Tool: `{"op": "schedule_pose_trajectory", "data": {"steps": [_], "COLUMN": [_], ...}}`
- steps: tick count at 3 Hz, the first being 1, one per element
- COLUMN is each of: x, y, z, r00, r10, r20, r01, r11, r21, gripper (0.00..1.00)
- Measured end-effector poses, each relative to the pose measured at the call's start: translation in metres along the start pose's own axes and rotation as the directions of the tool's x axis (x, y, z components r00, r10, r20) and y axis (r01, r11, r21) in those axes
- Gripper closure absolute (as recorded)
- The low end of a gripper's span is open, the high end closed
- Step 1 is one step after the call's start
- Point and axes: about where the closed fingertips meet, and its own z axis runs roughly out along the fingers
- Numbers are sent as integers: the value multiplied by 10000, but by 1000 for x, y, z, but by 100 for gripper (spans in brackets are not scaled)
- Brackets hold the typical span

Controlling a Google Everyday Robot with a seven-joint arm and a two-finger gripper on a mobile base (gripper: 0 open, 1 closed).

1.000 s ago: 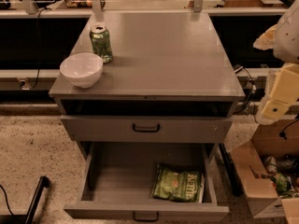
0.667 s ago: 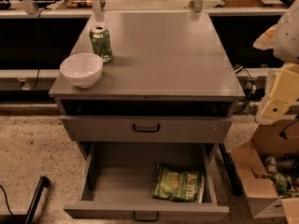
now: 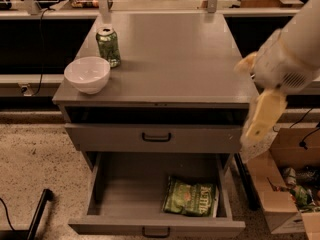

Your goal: Pick green jalapeno chip bag from middle drawer and place on counter

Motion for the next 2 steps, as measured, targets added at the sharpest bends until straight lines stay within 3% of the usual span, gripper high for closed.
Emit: {"op": "schedule_pose_trajectory", "data": {"steps": [1,2], "x": [0,31], "y": [33,60], "z": [68,129], "r00": [9933,9579], "r10": [-169,745], "r20": [1147,2774], "r01": [226,-589], "r11": [9986,9962], "r21": [-479,-641], "gripper": [0,0]}}
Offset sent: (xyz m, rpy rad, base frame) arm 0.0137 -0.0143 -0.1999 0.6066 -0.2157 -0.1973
